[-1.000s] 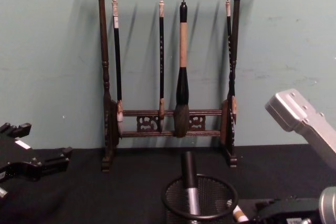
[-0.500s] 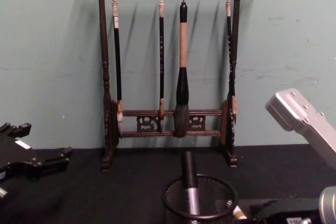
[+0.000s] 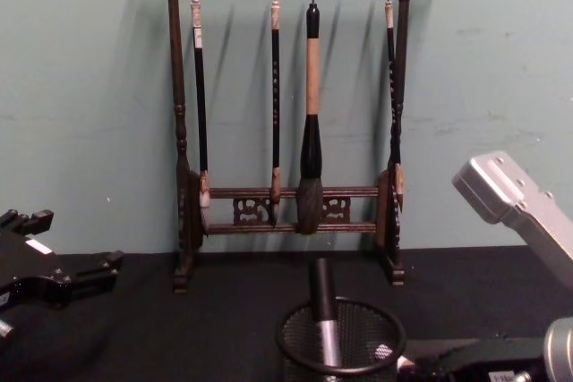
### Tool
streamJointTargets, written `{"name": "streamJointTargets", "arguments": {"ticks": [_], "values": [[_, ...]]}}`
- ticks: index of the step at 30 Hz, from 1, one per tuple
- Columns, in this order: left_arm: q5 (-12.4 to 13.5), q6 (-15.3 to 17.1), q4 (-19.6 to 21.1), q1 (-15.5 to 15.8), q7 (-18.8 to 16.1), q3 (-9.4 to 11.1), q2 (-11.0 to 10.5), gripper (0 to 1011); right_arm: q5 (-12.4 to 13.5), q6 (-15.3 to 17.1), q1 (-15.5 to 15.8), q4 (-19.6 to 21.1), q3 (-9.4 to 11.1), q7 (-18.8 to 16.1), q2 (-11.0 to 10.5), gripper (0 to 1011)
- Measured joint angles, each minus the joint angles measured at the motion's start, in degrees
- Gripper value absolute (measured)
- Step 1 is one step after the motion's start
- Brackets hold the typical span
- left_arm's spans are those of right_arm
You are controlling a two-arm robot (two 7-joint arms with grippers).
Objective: Pick up the water-based marker from the table and place it into the pen holder.
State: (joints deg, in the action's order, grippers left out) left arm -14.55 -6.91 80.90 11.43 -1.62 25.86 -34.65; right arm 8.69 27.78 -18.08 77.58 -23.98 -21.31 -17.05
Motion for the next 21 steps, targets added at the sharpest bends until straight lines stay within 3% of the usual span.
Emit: {"name": "streamJointTargets", "arguments": {"ticks": [15, 21], "values": [[0.0, 0.0, 0.0, 0.0, 0.0, 0.0, 0.0, 1001, 0.1, -0.1, 0.1, 0.2, 0.2, -0.1, 0.0, 178], [0.0, 0.0, 0.0, 0.0, 0.0, 0.0, 0.0, 1001, 1.1, -3.6, 1.2, 2.0, 1.6, 0.0, 0.0, 178]]}}
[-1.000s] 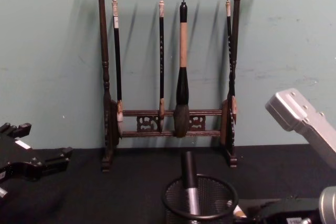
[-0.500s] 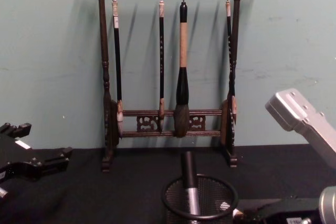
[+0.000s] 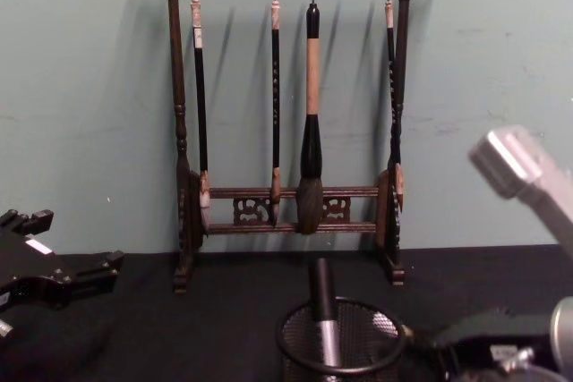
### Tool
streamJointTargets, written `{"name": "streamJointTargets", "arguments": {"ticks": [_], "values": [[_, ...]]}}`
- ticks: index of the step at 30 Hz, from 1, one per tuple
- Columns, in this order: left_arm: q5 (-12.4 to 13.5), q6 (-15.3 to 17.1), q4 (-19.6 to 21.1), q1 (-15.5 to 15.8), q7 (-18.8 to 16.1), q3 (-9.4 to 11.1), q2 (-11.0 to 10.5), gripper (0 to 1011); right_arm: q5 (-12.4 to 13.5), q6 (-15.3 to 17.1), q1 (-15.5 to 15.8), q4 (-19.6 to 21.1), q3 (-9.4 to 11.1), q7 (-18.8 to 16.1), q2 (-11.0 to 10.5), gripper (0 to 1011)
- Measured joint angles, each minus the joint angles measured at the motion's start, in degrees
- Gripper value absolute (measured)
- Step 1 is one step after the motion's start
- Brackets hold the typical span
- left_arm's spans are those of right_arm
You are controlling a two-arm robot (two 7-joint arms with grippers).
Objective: Pick up the water-based marker from the table and place it into the pen holder.
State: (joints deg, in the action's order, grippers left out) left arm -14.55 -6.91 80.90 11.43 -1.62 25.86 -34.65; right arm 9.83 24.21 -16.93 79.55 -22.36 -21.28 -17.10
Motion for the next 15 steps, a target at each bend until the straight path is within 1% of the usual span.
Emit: {"name": "streamJointTargets", "arguments": {"ticks": [1, 2, 5, 8, 9, 12, 14, 15], "values": [[0.0, 0.0, 0.0, 0.0, 0.0, 0.0, 0.0, 1001, 0.2, -0.7, 0.2, 0.3, 0.3, 0.1, 0.0, 178], [0.0, 0.0, 0.0, 0.0, 0.0, 0.0, 0.0, 1001, 0.2, -0.7, 0.2, 0.3, 0.3, 0.1, 0.0, 177], [0.0, 0.0, 0.0, 0.0, 0.0, 0.0, 0.0, 1001, 1.3, -4.1, 1.0, 1.7, 1.6, 0.5, 0.0, 178], [0.0, 0.0, 0.0, 0.0, 0.0, 0.0, 0.0, 1001, 2.3, -6.7, 1.6, 2.7, 2.6, 0.5, 0.1, 178], [0.0, 0.0, 0.0, 0.0, 0.0, 0.0, 0.0, 1001, 3.1, -8.7, 2.2, 3.4, 3.1, 0.5, 0.1, 178], [0.0, 0.0, 0.0, 0.0, 0.0, 0.0, 0.0, 1001, 4.1, -11.8, 2.9, 4.4, 3.9, 0.3, 0.0, 178], [0.0, 0.0, 0.0, 0.0, 0.0, 0.0, 0.0, 1001, 5.7, -16.2, 3.9, 5.6, 4.7, -0.2, 0.0, 177], [0.0, 0.0, 0.0, 0.0, 0.0, 0.0, 0.0, 1001, 5.7, -16.2, 3.9, 5.6, 4.7, -0.2, 0.0, 177]]}}
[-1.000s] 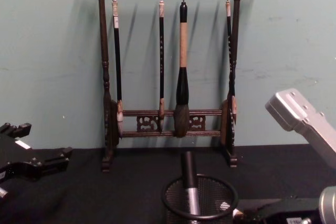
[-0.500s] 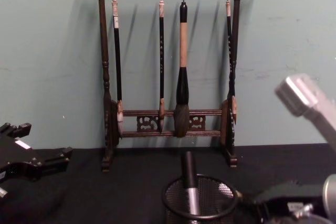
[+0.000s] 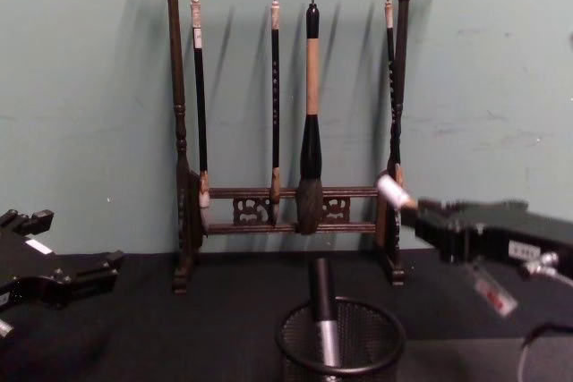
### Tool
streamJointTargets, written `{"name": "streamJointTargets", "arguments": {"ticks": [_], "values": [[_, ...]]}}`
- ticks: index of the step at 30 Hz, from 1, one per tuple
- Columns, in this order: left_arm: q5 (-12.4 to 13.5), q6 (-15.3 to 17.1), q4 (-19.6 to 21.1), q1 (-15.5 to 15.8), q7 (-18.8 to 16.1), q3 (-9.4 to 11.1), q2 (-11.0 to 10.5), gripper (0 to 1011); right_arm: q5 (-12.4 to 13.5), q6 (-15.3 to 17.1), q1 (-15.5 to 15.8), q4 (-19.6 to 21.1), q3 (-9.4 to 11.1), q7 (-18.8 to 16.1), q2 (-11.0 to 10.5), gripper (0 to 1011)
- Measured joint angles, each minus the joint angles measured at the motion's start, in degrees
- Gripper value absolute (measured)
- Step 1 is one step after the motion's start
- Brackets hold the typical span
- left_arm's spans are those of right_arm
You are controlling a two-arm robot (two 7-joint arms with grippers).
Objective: Pick up the water-based marker from the table and place it into the pen holder.
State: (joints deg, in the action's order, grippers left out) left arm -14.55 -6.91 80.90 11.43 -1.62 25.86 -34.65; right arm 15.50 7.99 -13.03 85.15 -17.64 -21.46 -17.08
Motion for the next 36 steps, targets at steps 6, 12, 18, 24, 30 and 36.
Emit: {"name": "streamJointTargets", "arguments": {"ticks": [6, 12, 18, 24, 30, 36], "values": [[0.0, 0.0, 0.0, 0.0, 0.0, 0.0, 0.0, 1001, 3.0, -7.9, 1.5, 1.5, 0.5, -1.3, 0.5, 177], [0.0, 0.0, 0.0, 0.0, 0.0, 0.0, 0.0, 1001, 5.6, -14.6, 2.3, 1.5, -0.7, -3.7, 1.8, 178], [0.0, 0.0, 0.0, 0.0, 0.0, 0.0, 0.0, 1001, 7.6, -19.4, 2.4, -0.4, -2.4, -6.1, 3.1, 178], [0.0, 0.0, 0.0, 0.0, 0.0, 0.0, 0.0, 1001, 8.2, -21.8, 1.9, -3.5, -4.3, -7.1, 4.2, 178], [0.0, 0.0, 0.0, 0.0, 0.0, 0.0, 0.0, 1001, 8.3, -22.3, 1.5, -5.5, -5.1, -7.1, 4.6, 178], [0.0, 0.0, 0.0, 0.0, 0.0, 0.0, 0.0, 1001, 8.4, -22.2, 1.1, -6.6, -5.5, -7.0, 4.8, 178]]}}
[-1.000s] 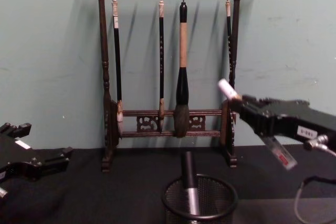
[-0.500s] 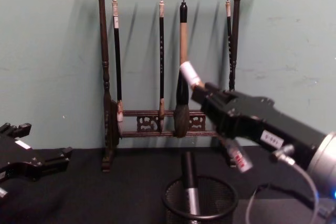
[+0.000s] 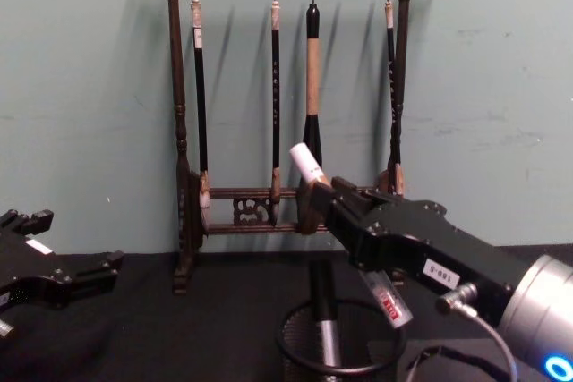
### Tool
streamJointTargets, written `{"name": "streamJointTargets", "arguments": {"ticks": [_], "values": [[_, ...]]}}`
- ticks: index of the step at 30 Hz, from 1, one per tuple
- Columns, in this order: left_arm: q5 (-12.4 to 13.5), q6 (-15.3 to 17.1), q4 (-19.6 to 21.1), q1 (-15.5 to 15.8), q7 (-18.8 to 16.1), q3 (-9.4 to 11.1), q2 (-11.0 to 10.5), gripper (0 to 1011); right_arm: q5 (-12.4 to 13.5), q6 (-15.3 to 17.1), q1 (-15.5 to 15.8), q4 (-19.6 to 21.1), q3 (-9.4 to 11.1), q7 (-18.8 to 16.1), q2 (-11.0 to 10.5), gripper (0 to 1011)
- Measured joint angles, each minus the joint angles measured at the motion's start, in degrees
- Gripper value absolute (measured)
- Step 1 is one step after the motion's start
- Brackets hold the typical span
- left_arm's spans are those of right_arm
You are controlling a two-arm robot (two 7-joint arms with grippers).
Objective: Pick up the water-based marker from the table and place it into the pen holder.
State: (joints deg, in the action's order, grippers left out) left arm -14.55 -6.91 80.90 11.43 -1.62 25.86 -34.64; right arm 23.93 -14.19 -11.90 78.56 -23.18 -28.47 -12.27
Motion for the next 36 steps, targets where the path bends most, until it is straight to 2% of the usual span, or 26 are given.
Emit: {"name": "streamJointTargets", "arguments": {"ticks": [12, 22, 36], "values": [[0.0, 0.0, 0.0, 0.0, 0.0, 0.0, 0.0, 1001, -0.1, 0.3, -0.8, -2.1, -0.7, 0.3, 0.7, 178], [0.0, 0.0, 0.0, 0.0, 0.0, 0.0, 0.0, 1001, -1.1, -0.9, -1.2, -3.8, -1.3, 0.3, 1.4, 178], [0.0, 0.0, 0.0, 0.0, 0.0, 0.0, 0.0, 1001, -2.3, -0.7, -0.1, -3.5, -1.9, 0.5, 1.2, 178]]}}
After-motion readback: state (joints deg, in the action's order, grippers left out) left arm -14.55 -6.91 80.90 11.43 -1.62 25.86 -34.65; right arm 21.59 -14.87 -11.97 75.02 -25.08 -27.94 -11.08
